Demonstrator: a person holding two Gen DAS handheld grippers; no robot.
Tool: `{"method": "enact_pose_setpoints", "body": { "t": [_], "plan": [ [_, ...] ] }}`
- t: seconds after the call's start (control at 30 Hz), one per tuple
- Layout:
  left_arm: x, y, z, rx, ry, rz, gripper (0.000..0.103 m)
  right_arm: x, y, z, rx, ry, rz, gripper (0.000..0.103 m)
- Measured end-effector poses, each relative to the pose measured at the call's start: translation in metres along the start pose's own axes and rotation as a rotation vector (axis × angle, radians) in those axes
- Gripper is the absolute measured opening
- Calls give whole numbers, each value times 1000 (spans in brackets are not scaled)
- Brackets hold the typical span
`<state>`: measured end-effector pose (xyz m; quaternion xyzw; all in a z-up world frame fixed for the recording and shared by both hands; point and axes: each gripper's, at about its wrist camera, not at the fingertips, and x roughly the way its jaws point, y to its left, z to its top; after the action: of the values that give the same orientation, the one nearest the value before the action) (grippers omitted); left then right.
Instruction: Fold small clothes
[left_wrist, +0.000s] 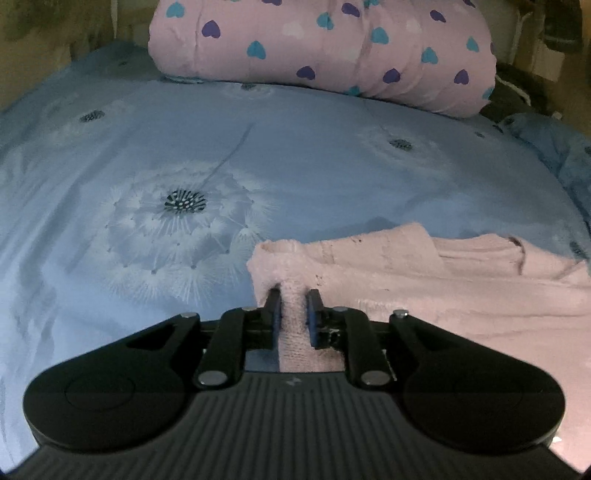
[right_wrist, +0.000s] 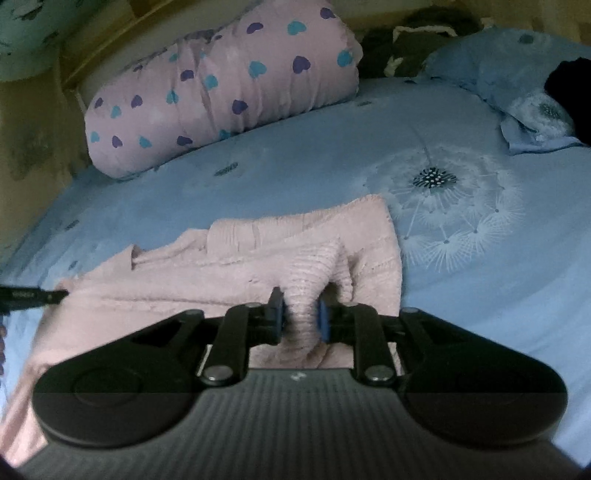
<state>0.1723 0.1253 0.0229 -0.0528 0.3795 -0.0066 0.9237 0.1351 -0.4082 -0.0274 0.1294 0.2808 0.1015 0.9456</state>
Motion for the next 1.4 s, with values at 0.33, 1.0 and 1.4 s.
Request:
{"method": "enact_pose_setpoints", "body": {
  "t": [0.33,1.0,1.4],
  "plan": [
    [-56,-21,-21,13,-10,-46,44,-21,-13,18,52,-79,-23,33],
    [-34,-41,-52,51,2,-36,48,8,-1,12,-109,-9,-96,13],
    [-32,-43,-51,69,2,-21,53,0,19,43,-138,-86,-58,14]
  ]
}}
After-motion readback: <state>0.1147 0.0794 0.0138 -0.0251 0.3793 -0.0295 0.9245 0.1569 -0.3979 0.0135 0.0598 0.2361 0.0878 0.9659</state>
